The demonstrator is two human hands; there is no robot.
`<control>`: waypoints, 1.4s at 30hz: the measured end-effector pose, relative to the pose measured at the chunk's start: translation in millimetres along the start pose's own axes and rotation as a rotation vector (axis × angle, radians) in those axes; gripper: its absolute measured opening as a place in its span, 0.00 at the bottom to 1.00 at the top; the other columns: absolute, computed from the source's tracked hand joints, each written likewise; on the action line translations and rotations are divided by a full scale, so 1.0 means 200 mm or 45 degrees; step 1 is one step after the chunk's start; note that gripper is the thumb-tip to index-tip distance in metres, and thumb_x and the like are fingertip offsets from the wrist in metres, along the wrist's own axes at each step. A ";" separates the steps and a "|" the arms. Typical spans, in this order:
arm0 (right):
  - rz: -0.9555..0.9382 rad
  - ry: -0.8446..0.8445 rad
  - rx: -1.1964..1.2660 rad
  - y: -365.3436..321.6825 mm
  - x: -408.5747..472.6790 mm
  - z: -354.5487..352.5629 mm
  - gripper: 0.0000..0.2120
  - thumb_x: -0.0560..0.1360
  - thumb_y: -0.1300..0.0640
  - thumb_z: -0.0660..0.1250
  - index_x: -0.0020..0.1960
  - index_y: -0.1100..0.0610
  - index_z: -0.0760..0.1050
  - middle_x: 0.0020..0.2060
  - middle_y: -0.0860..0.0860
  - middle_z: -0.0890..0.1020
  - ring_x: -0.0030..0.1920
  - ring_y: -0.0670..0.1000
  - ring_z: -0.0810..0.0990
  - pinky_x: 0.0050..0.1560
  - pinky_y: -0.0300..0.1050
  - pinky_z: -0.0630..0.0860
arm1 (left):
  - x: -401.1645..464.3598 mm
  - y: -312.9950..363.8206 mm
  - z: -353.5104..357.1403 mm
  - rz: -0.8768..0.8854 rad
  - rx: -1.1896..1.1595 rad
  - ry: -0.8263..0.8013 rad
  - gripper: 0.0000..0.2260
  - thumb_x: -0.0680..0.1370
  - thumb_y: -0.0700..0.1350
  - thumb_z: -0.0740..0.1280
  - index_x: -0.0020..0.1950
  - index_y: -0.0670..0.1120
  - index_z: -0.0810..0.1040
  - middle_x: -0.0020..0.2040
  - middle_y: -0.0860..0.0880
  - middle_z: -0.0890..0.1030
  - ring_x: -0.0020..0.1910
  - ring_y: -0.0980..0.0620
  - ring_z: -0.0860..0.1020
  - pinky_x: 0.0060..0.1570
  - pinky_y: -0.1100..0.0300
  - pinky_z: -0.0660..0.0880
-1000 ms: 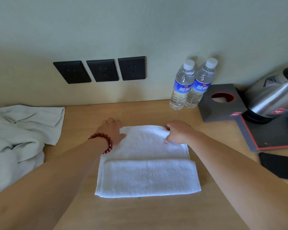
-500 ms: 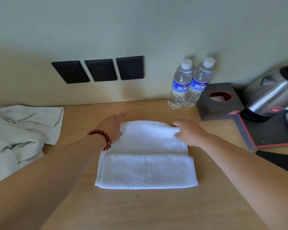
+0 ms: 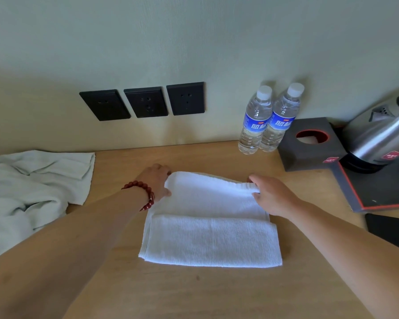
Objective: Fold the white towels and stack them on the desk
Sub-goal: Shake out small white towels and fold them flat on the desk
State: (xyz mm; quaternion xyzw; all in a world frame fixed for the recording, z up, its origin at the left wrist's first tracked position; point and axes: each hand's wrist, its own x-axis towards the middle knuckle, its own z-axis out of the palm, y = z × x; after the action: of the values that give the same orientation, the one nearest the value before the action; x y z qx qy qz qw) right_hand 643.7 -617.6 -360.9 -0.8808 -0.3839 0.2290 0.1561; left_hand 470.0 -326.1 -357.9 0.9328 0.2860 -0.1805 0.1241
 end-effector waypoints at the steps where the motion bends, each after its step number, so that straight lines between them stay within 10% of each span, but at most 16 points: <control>1: -0.003 0.004 -0.003 0.00 0.00 0.00 0.05 0.77 0.65 0.65 0.47 0.57 0.70 0.37 0.53 0.75 0.34 0.49 0.69 0.34 0.46 0.63 | 0.00 0.00 0.00 -0.037 -0.070 0.006 0.37 0.71 0.51 0.77 0.76 0.51 0.64 0.70 0.48 0.71 0.67 0.46 0.71 0.64 0.50 0.73; 22: 0.054 0.123 0.010 -0.05 0.13 -0.02 0.13 0.81 0.59 0.62 0.63 0.53 0.79 0.59 0.48 0.82 0.58 0.51 0.79 0.54 0.44 0.74 | 0.05 0.05 -0.06 -0.138 -0.398 -0.012 0.12 0.74 0.42 0.73 0.55 0.50 0.75 0.51 0.51 0.79 0.48 0.52 0.75 0.40 0.62 0.69; 28: 0.043 0.216 0.023 -0.01 0.09 0.00 0.10 0.79 0.61 0.65 0.58 0.54 0.80 0.52 0.48 0.83 0.47 0.49 0.78 0.44 0.42 0.71 | 0.00 -0.01 -0.08 -0.189 -0.588 -0.037 0.33 0.71 0.46 0.78 0.73 0.53 0.71 0.66 0.53 0.77 0.62 0.51 0.76 0.61 0.57 0.73; 36: -0.040 0.488 0.049 -0.02 -0.07 0.06 0.09 0.76 0.63 0.67 0.54 0.54 0.79 0.50 0.46 0.81 0.46 0.48 0.78 0.43 0.42 0.69 | -0.06 -0.02 -0.08 -0.143 -0.627 0.119 0.06 0.75 0.47 0.75 0.50 0.52 0.81 0.43 0.56 0.80 0.40 0.59 0.76 0.35 0.65 0.68; 42: -0.142 0.716 0.023 -0.02 -0.25 0.11 0.09 0.71 0.66 0.70 0.47 0.54 0.76 0.42 0.45 0.77 0.39 0.49 0.75 0.36 0.45 0.72 | -0.18 -0.06 0.00 -0.058 -0.697 0.212 0.09 0.75 0.37 0.69 0.41 0.52 0.80 0.40 0.51 0.81 0.38 0.52 0.78 0.31 0.63 0.70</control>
State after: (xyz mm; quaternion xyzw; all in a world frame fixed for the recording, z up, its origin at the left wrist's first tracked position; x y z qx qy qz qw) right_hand 599.9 -649.4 -364.2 -0.8859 -0.3713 -0.0297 0.2766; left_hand 435.2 -335.0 -344.2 0.8697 0.3540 -0.0222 0.3433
